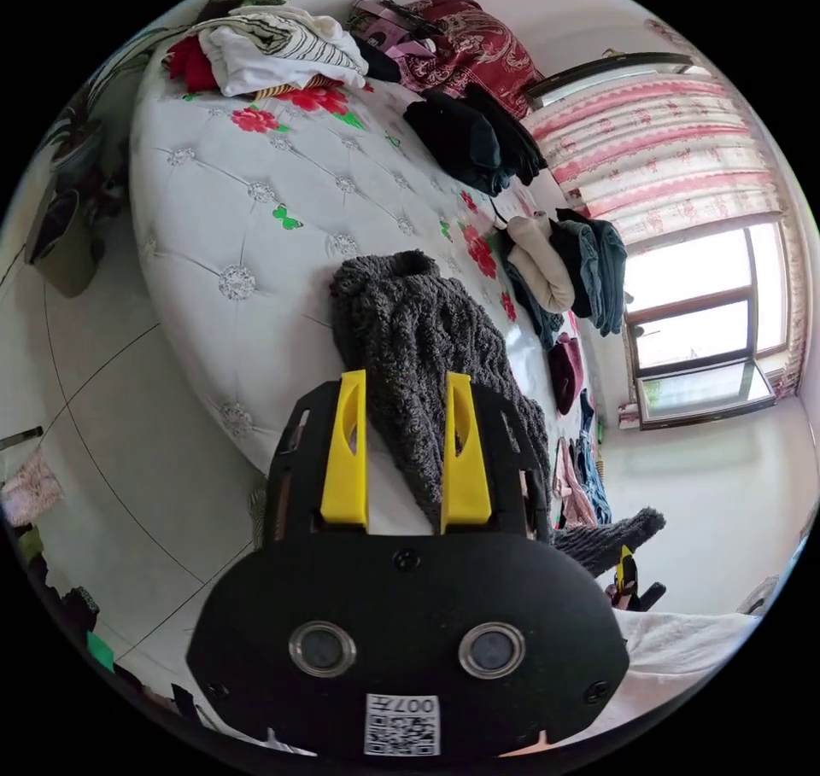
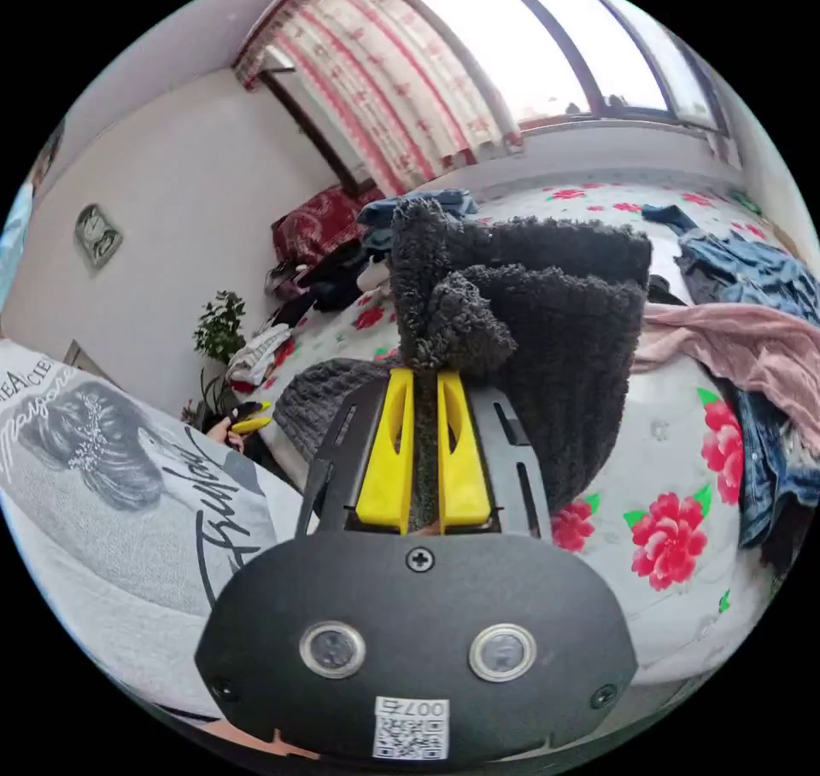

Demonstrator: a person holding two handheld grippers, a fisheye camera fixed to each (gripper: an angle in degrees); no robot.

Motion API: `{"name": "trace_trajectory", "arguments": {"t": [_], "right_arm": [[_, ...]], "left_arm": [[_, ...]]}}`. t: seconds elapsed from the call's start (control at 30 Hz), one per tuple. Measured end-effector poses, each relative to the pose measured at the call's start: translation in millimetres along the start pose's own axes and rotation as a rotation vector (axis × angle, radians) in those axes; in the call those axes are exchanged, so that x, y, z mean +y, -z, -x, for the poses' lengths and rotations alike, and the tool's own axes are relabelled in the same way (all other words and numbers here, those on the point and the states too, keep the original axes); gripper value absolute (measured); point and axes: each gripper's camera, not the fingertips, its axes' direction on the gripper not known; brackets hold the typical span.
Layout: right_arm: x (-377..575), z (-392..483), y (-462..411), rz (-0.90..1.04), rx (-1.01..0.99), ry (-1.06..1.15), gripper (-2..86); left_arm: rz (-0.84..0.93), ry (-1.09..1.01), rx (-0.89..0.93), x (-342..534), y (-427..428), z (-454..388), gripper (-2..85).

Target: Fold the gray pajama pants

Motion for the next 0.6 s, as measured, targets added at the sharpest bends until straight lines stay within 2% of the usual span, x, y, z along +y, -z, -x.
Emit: {"name": "trace_trajectory", "arguments": {"t": [0.1,0.17,0.23,0.4,0.6], "right_arm": [[-1.9,52.7,-97.2,0.220,-0.120,0.134,6.7],[11.8,57.9,-182.3,0.485,-0.229,0.062,7.2],[20.9,54.7,-219.3,0.621,-0.332,-0.008,7.4],[13.8,55.7,-199.0,0.580,-0.206,0.061,7.1],[11.7,12.6,-166.9,0.435,-0.252,-0.144,7.4]], "left_arm": [[0.016,0.018,0.044,-6.9,-17.1,15.2,14.6],[0.024,0.022,0.061,-12.2,-29.6,21.4,15.4],[0.046,0.047,0.071,-19.7,-48.4,29.1,15.9],[0.045,0.093,0.146,-24.8,-77.8,40.9,13.5],[0.017,0.206,0.267,-9.5,-112.3,47.9,4.7]]}}
